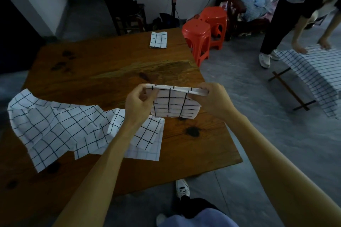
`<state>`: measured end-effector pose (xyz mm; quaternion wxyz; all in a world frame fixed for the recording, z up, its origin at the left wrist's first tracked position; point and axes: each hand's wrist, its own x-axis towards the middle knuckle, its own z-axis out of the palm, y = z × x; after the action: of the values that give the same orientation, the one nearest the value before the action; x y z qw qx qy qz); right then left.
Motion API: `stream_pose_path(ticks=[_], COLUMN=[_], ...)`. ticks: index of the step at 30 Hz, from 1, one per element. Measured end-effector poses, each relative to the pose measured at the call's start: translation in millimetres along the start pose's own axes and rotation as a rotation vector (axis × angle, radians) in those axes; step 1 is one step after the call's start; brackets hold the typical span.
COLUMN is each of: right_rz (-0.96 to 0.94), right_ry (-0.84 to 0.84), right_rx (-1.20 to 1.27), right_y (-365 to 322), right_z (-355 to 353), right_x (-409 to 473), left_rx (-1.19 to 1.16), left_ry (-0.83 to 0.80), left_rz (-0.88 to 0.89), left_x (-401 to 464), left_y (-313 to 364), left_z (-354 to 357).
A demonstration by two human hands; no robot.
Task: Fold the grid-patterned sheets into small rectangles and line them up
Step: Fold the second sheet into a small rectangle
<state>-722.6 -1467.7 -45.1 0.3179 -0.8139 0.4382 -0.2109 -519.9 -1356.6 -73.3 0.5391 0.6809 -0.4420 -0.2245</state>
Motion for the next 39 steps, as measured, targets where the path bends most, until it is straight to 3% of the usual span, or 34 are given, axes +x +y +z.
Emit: stream_pose_path(ticks=[15,39], right_rz=[-0.007,-0.045], right_ry=[0.134,0.163], right_rx=[0.356,0.189], right_y=[8.9,17.7], right_z=[-12.9,-10.9], right_x=[-8.9,0.1], left_rx=[-0.104,-0.108], left_ry=[0.07,0.087], left_rz=[0.032,0.077], left_x=[2.9,5.7], left_y=[17.4,18.6], left_z=[1.7,-0.4])
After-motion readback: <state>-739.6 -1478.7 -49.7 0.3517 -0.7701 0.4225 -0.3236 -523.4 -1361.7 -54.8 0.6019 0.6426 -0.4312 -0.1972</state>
